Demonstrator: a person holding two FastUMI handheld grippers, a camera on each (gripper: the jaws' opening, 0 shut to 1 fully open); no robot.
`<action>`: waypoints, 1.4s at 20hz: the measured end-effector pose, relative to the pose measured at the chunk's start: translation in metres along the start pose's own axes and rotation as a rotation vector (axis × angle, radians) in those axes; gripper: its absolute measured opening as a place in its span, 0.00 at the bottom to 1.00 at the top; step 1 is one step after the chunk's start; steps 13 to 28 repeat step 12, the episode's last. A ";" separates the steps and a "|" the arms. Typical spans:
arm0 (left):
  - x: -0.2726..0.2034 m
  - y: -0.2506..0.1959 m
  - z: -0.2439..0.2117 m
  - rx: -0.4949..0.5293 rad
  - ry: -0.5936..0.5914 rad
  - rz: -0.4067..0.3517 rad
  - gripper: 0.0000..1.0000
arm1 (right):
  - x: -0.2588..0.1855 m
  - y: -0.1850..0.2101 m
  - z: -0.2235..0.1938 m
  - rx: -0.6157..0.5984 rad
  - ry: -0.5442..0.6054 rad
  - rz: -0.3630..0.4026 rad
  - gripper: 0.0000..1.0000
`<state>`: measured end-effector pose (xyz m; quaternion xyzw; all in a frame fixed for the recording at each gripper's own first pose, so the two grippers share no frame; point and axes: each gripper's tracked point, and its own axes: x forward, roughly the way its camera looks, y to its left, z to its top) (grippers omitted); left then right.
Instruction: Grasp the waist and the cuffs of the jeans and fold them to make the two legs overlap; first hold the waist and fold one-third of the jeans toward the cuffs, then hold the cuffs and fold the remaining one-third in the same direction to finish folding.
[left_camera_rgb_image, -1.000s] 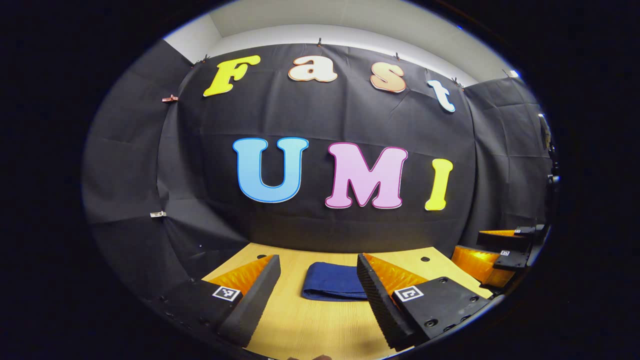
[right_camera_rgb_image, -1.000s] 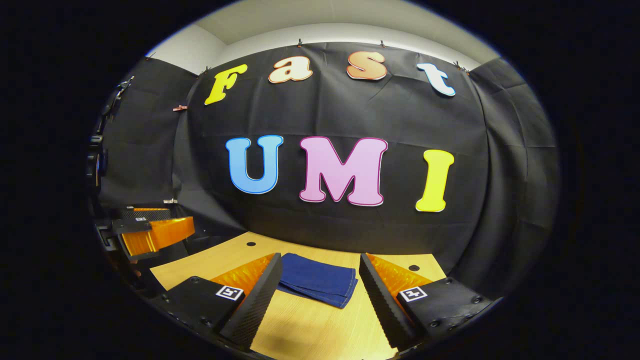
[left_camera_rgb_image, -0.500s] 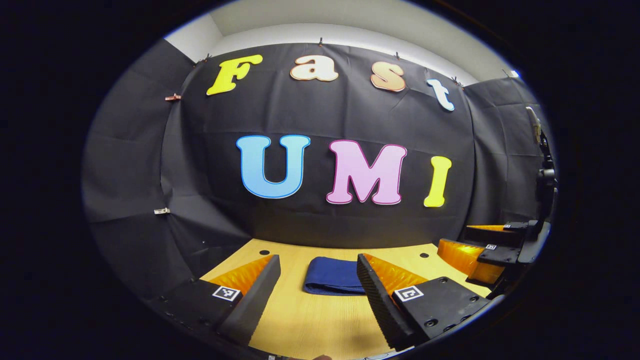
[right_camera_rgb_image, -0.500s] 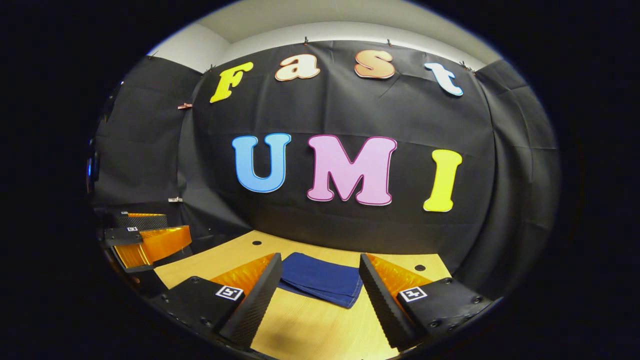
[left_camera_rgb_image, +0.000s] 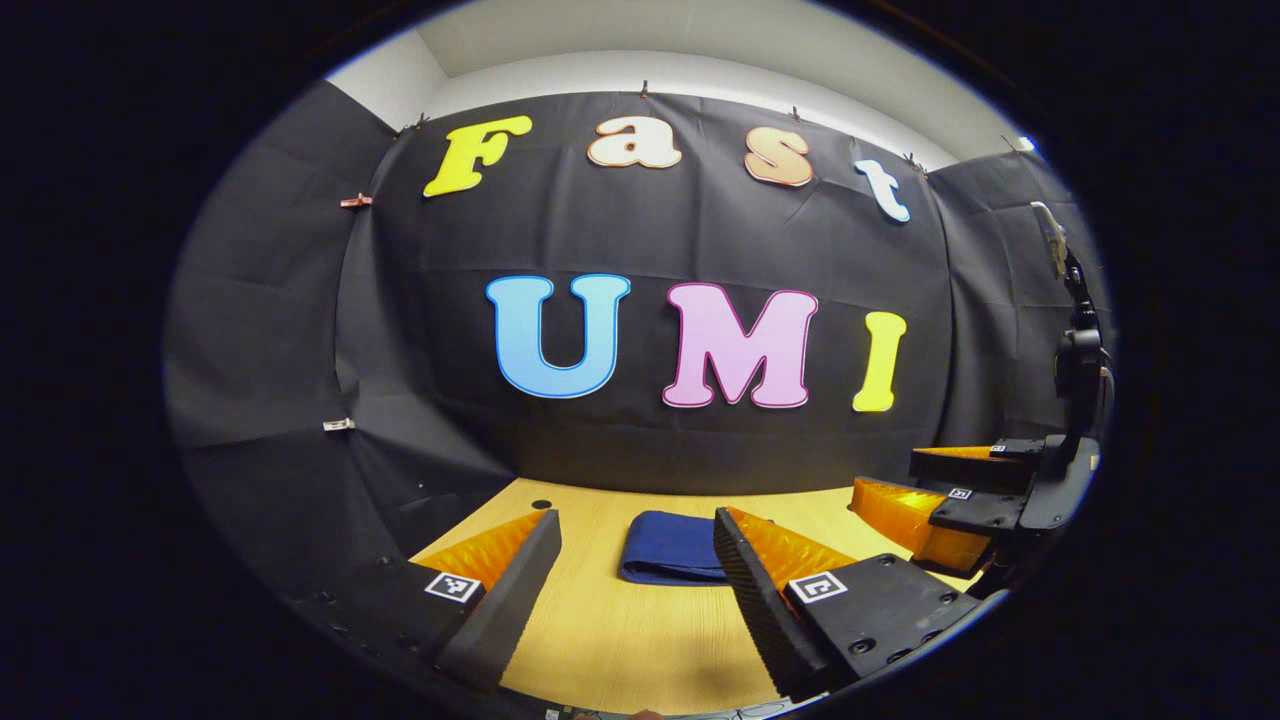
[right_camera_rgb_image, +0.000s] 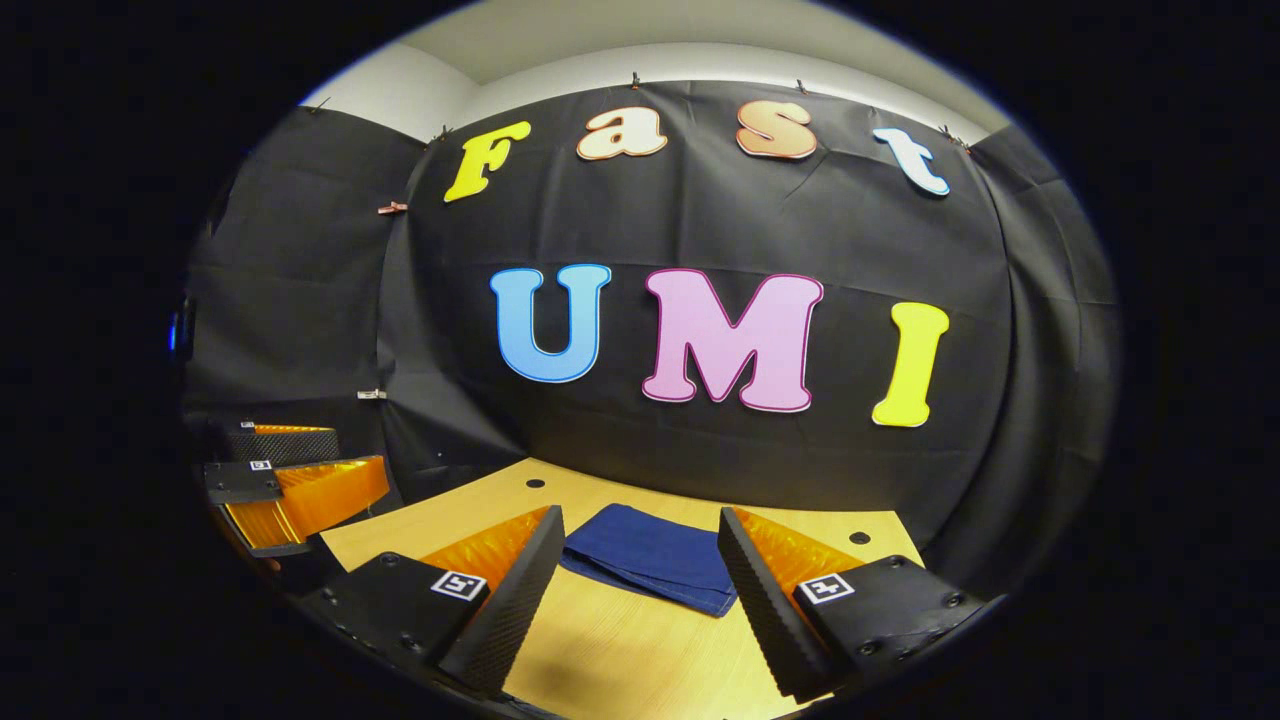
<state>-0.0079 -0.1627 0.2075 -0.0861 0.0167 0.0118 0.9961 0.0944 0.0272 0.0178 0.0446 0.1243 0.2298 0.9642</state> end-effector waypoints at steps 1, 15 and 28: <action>-0.001 0.001 -0.002 -0.004 0.003 0.005 0.96 | -0.001 0.001 -0.001 -0.002 0.002 0.001 0.96; -0.009 0.005 -0.010 -0.029 0.016 0.017 0.96 | -0.009 -0.002 -0.005 -0.009 0.006 -0.007 0.96; -0.009 0.005 -0.010 -0.029 0.016 0.017 0.96 | -0.009 -0.002 -0.005 -0.009 0.006 -0.007 0.96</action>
